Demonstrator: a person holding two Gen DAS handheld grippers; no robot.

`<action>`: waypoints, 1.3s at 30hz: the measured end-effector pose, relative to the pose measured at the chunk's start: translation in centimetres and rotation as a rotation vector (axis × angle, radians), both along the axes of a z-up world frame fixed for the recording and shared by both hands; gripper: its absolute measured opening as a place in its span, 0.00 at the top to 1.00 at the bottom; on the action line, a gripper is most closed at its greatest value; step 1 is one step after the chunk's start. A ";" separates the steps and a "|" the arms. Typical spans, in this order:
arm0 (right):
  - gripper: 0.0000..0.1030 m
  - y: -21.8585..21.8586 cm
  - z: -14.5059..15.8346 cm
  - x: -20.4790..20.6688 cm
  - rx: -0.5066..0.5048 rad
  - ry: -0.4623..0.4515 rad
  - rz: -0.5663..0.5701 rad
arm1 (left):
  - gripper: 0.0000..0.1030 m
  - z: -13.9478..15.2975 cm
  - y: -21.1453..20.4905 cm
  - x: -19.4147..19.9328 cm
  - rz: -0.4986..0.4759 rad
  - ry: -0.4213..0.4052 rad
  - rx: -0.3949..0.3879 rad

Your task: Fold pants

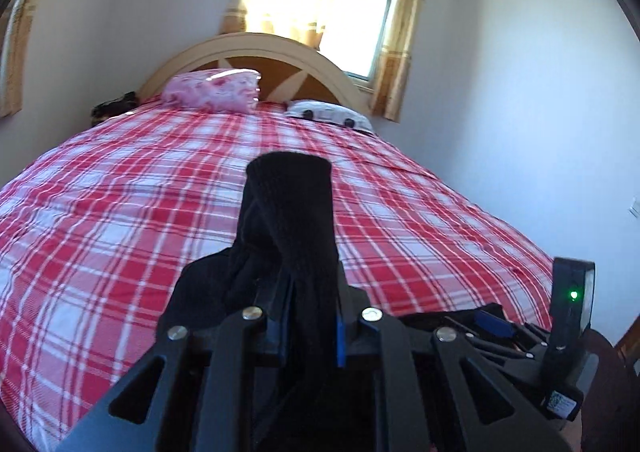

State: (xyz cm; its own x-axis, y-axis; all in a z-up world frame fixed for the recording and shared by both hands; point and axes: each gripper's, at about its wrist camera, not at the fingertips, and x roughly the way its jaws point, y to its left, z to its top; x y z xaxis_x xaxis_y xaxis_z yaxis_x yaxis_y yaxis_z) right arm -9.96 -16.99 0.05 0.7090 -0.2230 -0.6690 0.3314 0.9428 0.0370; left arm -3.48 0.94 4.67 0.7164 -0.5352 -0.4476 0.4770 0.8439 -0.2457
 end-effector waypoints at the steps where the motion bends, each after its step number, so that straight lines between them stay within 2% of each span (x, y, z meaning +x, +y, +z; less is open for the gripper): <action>1: 0.42 -1.0 0.0 -0.6 0.000 0.001 -0.027 | 0.84 -0.1 -1.1 -0.4 -0.037 -0.003 0.003; 6: 0.42 -5.1 -0.2 -3.7 0.008 0.003 -0.119 | 0.84 -2.0 -6.5 -3.4 -0.210 -0.029 0.080; 10: 0.42 -7.8 -0.5 -6.2 0.072 -0.026 -0.163 | 0.84 -4.8 -9.7 -5.8 -0.268 -0.099 0.236; 12: 0.42 -8.8 -0.7 -7.1 0.149 -0.054 -0.155 | 0.84 -6.1 -10.5 -6.5 -0.281 -0.116 0.306; 16: 0.42 -9.7 -0.7 -6.9 0.319 -0.105 -0.048 | 0.84 -6.6 -10.7 -6.9 -0.279 -0.147 0.358; 17: 0.40 -9.7 -0.4 -6.3 0.348 -0.107 -0.009 | 0.84 -6.7 -10.6 -7.1 -0.279 -0.159 0.369; 18: 0.35 -9.6 -0.3 -6.0 0.368 -0.115 0.018 | 0.84 -6.7 -10.5 -7.2 -0.281 -0.165 0.376; 20: 0.28 -10.0 0.2 -5.3 0.467 -0.165 0.082 | 0.84 -7.3 -11.0 -7.9 -0.285 -0.170 0.389; 22: 0.28 -10.8 0.3 -4.3 0.600 -0.209 0.142 | 0.84 -7.9 -11.3 -8.4 -0.288 -0.189 0.418; 23: 0.28 -11.1 0.1 -3.3 0.676 -0.209 0.168 | 0.84 -8.2 -11.4 -8.7 -0.288 -0.205 0.435; 24: 0.28 -11.2 0.1 -2.6 0.705 -0.199 0.172 | 0.84 -8.4 -11.5 -8.9 -0.287 -0.218 0.446; 25: 0.28 -11.1 0.1 -1.8 0.713 -0.186 0.177 | 0.84 -8.6 -11.5 -9.2 -0.286 -0.222 0.450; 30: 0.28 -7.7 -0.8 1.9 0.618 -0.071 0.299 | 0.84 -8.6 -11.6 -9.6 -0.287 -0.223 0.456; 32: 0.28 -6.4 -1.5 2.5 0.527 -0.029 0.298 | 0.84 -8.7 -11.8 -9.8 -0.286 -0.227 0.459; 34: 0.43 -5.3 -1.3 2.3 0.476 -0.051 0.328 | 0.84 -8.8 -11.9 -10.0 -0.284 -0.240 0.470; 35: 0.63 -4.7 -1.3 2.3 0.453 -0.048 0.339 | 0.84 -8.9 -11.9 -10.1 -0.287 -0.240 0.472; 36: 0.74 -4.3 -1.4 2.3 0.426 -0.037 0.337 | 0.84 -8.8 -11.9 -10.1 -0.288 -0.237 0.472; 39: 0.80 -4.5 -1.1 1.9 0.443 -0.056 0.348 | 0.84 -8.0 -12.0 -10.3 -0.286 -0.242 0.464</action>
